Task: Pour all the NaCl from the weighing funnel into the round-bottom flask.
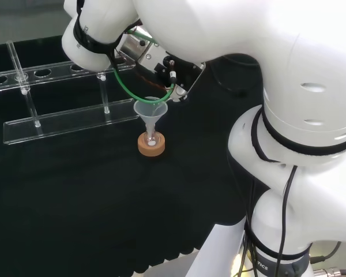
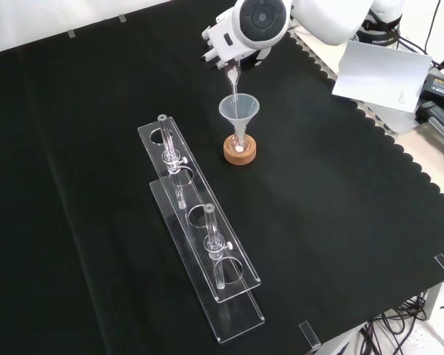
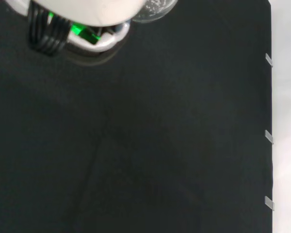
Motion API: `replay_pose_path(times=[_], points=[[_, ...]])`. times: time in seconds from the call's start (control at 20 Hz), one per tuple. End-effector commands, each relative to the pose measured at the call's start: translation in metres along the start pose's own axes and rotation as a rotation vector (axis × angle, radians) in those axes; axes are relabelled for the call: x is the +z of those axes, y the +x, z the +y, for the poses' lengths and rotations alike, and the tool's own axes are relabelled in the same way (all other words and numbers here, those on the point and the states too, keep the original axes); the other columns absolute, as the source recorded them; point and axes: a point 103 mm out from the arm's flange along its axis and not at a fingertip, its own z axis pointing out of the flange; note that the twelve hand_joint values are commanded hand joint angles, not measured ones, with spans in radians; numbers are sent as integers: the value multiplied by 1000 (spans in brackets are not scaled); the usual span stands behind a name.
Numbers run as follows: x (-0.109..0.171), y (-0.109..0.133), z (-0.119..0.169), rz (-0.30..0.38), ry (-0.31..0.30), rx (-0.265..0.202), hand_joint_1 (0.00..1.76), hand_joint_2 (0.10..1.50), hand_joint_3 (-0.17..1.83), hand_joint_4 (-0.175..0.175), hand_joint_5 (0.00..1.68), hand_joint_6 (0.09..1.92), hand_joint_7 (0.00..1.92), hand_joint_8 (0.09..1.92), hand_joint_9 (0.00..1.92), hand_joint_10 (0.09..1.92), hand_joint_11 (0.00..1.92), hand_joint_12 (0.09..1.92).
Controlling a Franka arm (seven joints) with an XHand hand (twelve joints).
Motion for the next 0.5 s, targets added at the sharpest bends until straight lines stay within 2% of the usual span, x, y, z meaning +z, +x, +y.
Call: replay_pose_path(times=[0.05,0.5], points=[[-11,9,-2,-19,-45,-20,1162,635,563,175,1575,87,797,642,1223,122,1084,862],[-17,14,-1,-60,-49,-28,1162,635,562,175,1576,87,794,644,1224,120,1085,861]])
